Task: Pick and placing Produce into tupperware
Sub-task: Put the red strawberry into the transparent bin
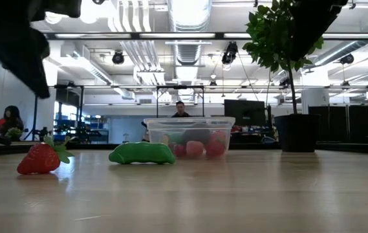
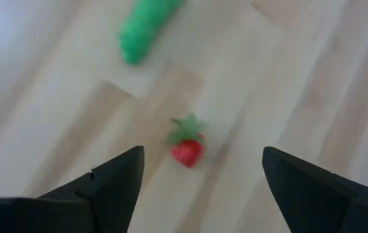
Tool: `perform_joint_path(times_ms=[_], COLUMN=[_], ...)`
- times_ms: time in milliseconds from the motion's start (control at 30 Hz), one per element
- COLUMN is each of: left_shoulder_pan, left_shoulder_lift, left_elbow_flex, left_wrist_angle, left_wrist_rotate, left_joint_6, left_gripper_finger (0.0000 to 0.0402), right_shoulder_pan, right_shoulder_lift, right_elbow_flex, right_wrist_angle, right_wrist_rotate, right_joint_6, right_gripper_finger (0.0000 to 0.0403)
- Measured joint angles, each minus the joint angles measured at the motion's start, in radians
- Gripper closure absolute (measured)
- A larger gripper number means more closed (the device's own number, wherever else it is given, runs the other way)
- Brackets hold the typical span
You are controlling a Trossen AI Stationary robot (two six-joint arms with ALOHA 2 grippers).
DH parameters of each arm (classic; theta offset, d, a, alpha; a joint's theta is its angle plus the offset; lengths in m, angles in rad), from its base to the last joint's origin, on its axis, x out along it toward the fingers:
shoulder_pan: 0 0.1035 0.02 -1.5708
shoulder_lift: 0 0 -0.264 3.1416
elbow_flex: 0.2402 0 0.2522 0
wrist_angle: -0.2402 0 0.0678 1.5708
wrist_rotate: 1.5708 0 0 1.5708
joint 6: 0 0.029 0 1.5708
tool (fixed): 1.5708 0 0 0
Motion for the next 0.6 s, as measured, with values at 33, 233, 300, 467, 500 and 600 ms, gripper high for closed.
perform_joint_path(times_ms=[33,233,300,467,500,600], left_shoulder_pan=[-0.016,-0.052,-0.053,-0.052,-0.052,-0.049], left_shoulder_lift=[0.021,0.129,0.145,0.177,0.179,0.180], left_elbow_flex=[-0.001,-0.002,-0.002,-0.014,-0.021,-0.052], left_wrist_angle=[0.022,0.038,0.049,0.056,0.055,0.060], left_wrist_rotate=[-0.004,-0.024,-0.025,-0.077,-0.090,-0.094], left_joint_6=[0.003,0.001,0.000,0.001,0.001,-0.005], left_gripper_finger=[0.0103,0.0103,0.0103,0.0103,0.0103,0.0103], right_shoulder_pan=[0.008,0.041,0.047,0.057,0.057,0.060], right_shoulder_lift=[0.000,0.000,0.000,0.000,0.000,0.000], right_elbow_flex=[-0.002,-0.016,-0.022,-0.048,-0.055,-0.077], right_wrist_angle=[-0.001,0.000,0.000,0.004,0.006,0.009], right_wrist_rotate=[0.008,0.040,0.040,0.041,0.041,0.040], right_joint_6=[-0.002,-0.006,-0.010,0.003,0.014,0.050], right_gripper_finger=[0.0138,0.0138,0.0138,0.0138,0.0138,0.0138])
